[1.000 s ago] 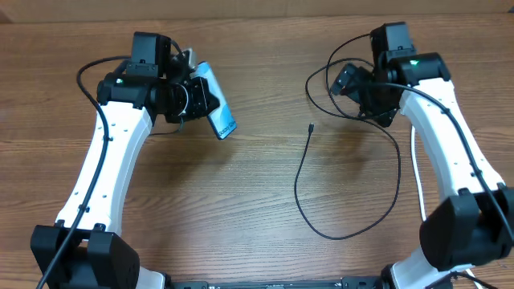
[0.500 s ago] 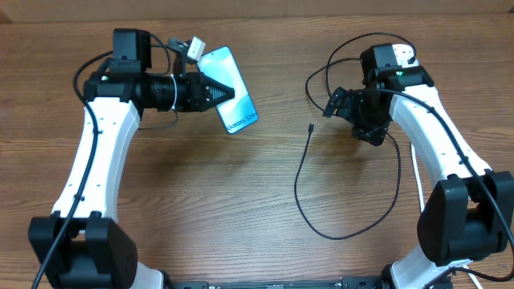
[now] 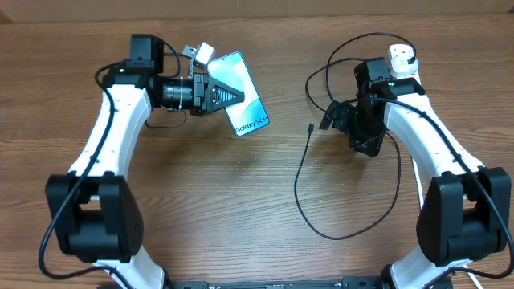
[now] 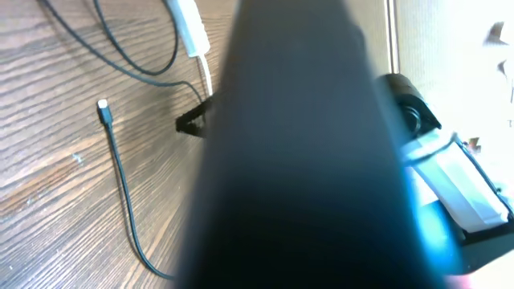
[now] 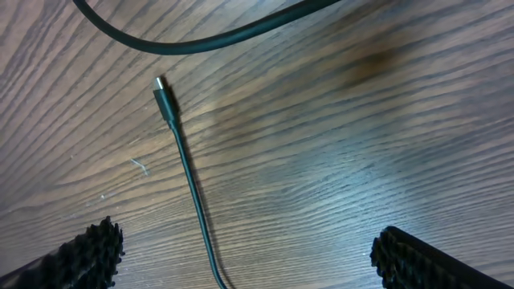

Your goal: Plug charger to phone and switch on socket

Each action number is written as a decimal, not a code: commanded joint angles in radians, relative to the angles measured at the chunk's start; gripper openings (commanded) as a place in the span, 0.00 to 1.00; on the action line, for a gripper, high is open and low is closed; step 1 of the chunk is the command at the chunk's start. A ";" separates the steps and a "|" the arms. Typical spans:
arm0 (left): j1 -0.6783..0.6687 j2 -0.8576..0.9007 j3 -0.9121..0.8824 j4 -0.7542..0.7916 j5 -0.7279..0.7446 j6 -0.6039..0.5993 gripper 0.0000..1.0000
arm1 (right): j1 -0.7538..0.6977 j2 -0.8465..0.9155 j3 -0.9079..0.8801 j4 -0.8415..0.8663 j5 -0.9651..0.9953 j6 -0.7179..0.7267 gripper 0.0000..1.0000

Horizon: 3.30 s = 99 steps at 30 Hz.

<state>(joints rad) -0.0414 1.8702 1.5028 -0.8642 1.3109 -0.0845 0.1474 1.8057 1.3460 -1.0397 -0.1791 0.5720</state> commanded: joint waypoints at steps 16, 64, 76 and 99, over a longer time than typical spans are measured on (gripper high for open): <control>-0.005 0.032 0.004 -0.109 -0.175 -0.050 0.04 | 0.124 -0.004 -0.141 0.258 0.025 0.003 0.53; -0.005 0.032 0.004 -0.135 -0.193 -0.050 0.04 | 0.212 0.126 -0.150 0.434 0.229 0.133 0.31; -0.005 0.032 0.004 -0.135 -0.193 -0.050 0.04 | 0.212 0.137 -0.150 0.447 0.230 0.127 0.29; -0.005 0.032 0.004 -0.135 -0.192 -0.051 0.04 | 0.212 0.169 -0.150 0.468 0.230 0.127 0.22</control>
<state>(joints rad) -0.0414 1.9099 1.5028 -0.9997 1.0866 -0.1314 0.3607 1.9461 1.2030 -0.5762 0.0360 0.7021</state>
